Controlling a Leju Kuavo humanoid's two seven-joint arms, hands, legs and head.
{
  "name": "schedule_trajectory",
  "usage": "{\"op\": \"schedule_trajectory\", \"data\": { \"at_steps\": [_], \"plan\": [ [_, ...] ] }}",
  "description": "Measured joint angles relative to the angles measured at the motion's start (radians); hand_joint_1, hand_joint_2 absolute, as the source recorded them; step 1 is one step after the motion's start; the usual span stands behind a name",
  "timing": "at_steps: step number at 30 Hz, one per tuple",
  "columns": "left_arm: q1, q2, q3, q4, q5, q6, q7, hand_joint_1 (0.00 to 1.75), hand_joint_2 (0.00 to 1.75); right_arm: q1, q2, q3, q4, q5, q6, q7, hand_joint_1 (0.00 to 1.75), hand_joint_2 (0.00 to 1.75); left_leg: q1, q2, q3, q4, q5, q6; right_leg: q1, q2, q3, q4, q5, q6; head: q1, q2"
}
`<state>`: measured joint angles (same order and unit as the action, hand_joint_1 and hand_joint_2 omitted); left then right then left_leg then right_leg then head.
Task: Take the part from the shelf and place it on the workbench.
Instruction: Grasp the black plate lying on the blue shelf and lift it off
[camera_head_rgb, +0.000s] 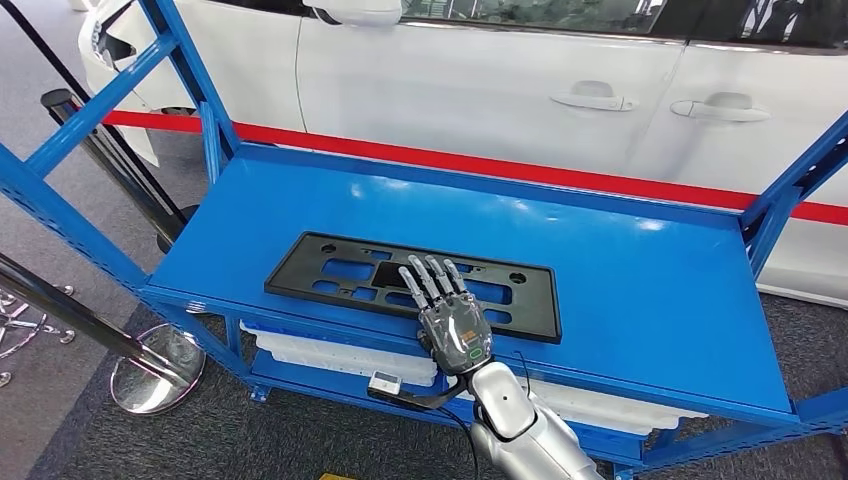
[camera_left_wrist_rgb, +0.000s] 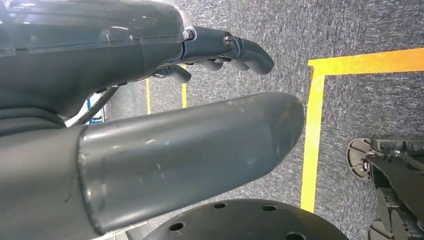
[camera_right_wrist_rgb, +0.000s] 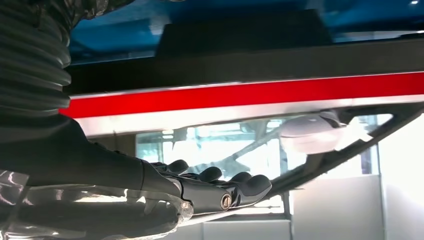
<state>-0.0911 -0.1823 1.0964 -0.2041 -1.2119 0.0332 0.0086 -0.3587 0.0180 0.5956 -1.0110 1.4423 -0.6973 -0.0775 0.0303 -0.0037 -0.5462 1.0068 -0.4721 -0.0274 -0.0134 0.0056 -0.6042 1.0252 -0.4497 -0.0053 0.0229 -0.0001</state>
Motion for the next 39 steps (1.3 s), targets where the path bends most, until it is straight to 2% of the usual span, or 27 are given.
{"op": "schedule_trajectory", "data": {
  "at_steps": [12,39],
  "plan": [
    [0.0,0.0,0.0,0.0,0.0,0.0,-0.005,0.0,0.0,0.009,-0.009,-0.066,0.011,0.012,0.0,0.0,0.0,1.75,0.0,0.0,0.0,0.0,0.0,0.0,0.0,0.0,0.0,0.0,0.0,0.0,0.0,0.0],
    [0.0,0.0,0.0,0.0,0.005,0.001,-0.01,0.0,0.0,0.016,-0.017,-0.128,0.011,0.03,-0.002,0.004,0.0,1.75,0.0,0.0,0.001,0.001,0.0,0.0,0.0,0.0,0.001,0.0,0.001,0.001,0.0,0.0]
  ]
}}
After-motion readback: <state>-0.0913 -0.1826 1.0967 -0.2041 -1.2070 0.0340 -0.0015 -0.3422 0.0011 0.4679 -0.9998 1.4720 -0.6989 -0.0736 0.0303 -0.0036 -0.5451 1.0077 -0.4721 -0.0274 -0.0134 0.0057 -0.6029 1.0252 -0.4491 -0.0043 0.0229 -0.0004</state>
